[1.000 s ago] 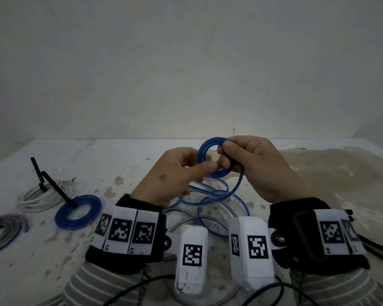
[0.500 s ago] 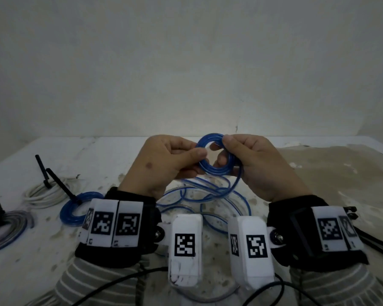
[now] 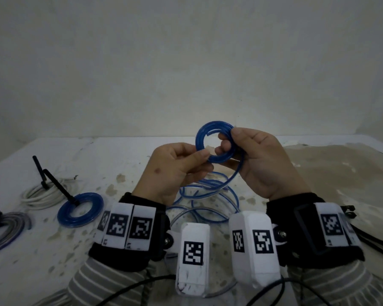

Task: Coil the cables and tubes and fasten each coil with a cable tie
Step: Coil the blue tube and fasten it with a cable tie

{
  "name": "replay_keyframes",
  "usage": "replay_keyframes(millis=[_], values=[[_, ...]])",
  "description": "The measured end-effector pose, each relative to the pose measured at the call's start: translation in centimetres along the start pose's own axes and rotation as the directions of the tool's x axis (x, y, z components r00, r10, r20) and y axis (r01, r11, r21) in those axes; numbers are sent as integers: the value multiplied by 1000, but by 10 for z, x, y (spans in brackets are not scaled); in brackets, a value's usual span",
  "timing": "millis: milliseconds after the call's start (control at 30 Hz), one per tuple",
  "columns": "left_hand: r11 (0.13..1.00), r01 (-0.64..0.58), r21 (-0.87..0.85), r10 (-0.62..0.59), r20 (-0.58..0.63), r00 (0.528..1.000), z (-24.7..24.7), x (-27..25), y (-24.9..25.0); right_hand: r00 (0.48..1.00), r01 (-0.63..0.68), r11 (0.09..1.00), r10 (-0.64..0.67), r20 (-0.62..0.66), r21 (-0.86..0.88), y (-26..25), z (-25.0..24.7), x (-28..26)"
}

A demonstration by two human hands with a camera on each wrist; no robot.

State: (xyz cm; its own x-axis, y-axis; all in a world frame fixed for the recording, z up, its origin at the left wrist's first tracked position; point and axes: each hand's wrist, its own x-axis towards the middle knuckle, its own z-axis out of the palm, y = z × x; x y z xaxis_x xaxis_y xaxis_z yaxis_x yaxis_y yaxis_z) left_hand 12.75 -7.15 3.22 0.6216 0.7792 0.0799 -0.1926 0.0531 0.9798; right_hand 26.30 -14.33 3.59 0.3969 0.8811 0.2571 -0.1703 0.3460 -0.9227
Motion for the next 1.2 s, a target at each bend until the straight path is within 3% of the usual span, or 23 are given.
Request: replay_keyframes(millis=[167, 300, 433, 600, 700, 800, 967, 1067, 1200], values=[[953, -46, 299, 20, 89, 996, -5, -1, 1, 1000, 12, 960, -6, 23, -278, 0, -2, -1], [960, -103, 259, 75, 115, 990, -10, -3, 10, 988, 51, 820, 42, 149, -570, -4, 1, -7], [929, -76, 363, -3, 211, 977, -14, -8, 16, 978, 126, 707, 27, 205, -696, -11, 1, -11], [908, -108, 404, -13, 285, 958, -5, -12, 19, 988, 123, 834, -49, 150, -538, -13, 5, -12], [893, -111, 437, -8, 262, 965, -5, -10, 15, 996, 66, 907, -36, 80, -415, -6, 7, -8], [896, -111, 429, 28, 194, 981, -7, -8, 12, 997, 63, 907, -36, 74, -417, -1, 7, -6], [993, -40, 112, 35, 48, 998, -6, -5, 13, 995, 47, 977, -28, 93, -207, -6, -1, -4], [998, 23, -56, -21, 32, 999, -3, -2, 12, 991, 67, 994, -56, 121, -87, -6, 2, -5], [983, 38, -177, -39, -2, 999, -5, 1, 12, 984, 136, 987, -125, 129, -82, -4, 8, -6]])
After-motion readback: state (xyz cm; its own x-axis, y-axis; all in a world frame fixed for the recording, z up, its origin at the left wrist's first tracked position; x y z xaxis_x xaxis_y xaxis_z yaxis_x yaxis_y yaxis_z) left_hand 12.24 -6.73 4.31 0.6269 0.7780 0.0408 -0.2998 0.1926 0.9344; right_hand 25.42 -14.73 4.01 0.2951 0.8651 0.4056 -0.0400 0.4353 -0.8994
